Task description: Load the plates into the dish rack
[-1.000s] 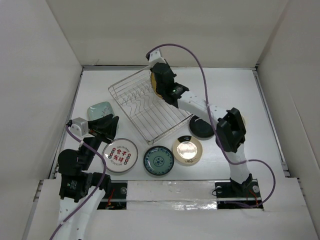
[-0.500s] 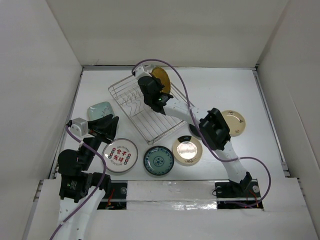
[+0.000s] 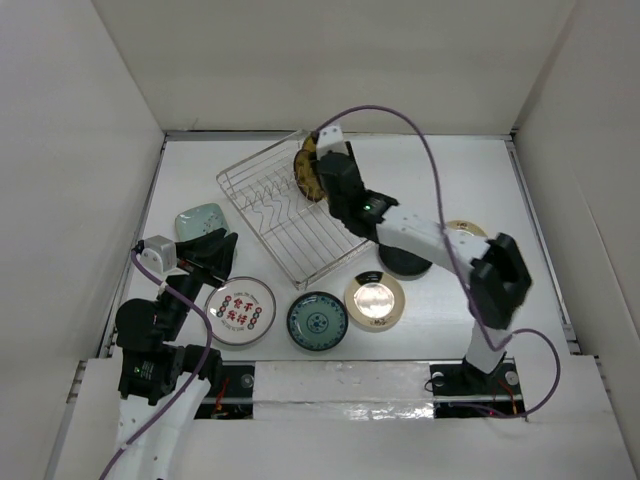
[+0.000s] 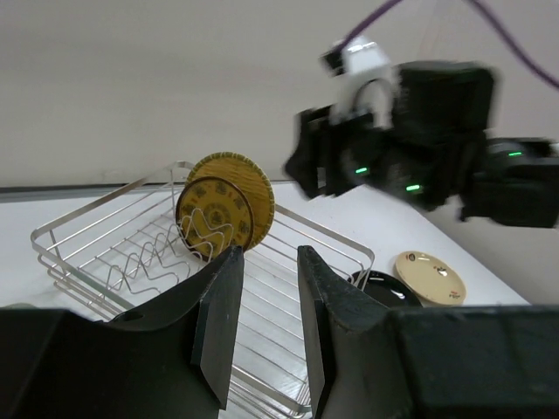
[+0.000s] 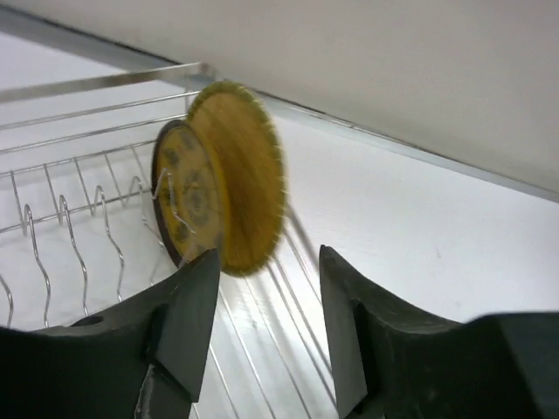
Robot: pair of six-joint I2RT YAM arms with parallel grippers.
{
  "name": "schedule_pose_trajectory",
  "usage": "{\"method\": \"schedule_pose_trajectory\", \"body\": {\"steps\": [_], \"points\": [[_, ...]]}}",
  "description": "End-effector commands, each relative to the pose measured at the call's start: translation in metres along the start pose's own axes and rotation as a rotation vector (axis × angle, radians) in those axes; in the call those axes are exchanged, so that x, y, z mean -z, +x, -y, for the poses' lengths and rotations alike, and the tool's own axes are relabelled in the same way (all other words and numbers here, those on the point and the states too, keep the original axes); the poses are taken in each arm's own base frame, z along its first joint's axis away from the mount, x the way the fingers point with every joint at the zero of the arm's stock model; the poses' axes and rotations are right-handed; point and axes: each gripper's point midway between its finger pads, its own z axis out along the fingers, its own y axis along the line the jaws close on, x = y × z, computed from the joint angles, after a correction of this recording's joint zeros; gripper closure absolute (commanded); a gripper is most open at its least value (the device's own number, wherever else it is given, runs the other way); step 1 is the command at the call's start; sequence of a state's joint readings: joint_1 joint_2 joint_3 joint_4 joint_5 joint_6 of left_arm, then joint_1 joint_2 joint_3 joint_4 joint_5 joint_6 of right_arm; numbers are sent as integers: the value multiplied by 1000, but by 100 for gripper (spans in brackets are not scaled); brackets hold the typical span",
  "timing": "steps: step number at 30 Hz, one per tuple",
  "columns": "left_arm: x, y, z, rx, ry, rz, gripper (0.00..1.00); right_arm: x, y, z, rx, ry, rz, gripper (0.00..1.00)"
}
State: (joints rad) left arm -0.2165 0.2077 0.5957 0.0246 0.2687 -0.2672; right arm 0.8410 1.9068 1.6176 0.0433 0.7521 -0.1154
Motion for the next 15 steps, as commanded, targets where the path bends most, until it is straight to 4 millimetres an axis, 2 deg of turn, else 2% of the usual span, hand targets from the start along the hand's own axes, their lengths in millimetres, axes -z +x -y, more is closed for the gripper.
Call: {"method": "schedule_pose_trajectory", "body": {"steps": [1, 2, 3, 4, 5, 6, 7, 8, 9, 10, 11, 12, 13, 14, 15], "points": [[0, -12, 5, -15, 19, 43, 71, 53, -17, 39, -368, -47, 106, 81], [0, -12, 5, -14, 19, 43, 71, 68, -53, 54, -442, -61, 193, 97], [1, -13, 5, -16, 21, 45, 71, 77, 1, 52, -465, -70, 126, 100], [1, -13, 5, -16, 20, 47, 71, 99, -9, 69, -549, -92, 176, 100], [1, -13, 6, -17, 24, 48, 71, 107, 8, 74, -579, -88, 155, 100], [1, -14, 7, -16, 29, 49, 72, 113, 54, 75, -609, -69, 81, 100], [2, -14, 8, -16, 32, 49, 76, 119, 81, 86, -607, -21, 20, 100], [2, -14, 9, -16, 36, 51, 80, 129, 88, 105, -658, 11, 15, 100], [2, -15, 10, -17, 43, 52, 83, 135, 106, 110, -730, 34, -18, 100], [3, -15, 10, -17, 42, 55, 94, 144, 152, 119, -693, 79, -109, 100], [3, -15, 10, -17, 43, 53, 100, 154, 155, 139, -755, 118, -92, 100], [3, -15, 11, -17, 45, 54, 100, 159, 166, 148, -817, 154, -101, 99], [4, -16, 11, -17, 48, 57, 100, 168, 199, 156, -799, 193, -146, 84], [3, -16, 11, -17, 46, 57, 100, 171, 204, 157, -827, 172, -151, 69], [4, -17, 11, -17, 47, 60, 100, 172, 203, 171, -882, 186, -121, 58]]}}
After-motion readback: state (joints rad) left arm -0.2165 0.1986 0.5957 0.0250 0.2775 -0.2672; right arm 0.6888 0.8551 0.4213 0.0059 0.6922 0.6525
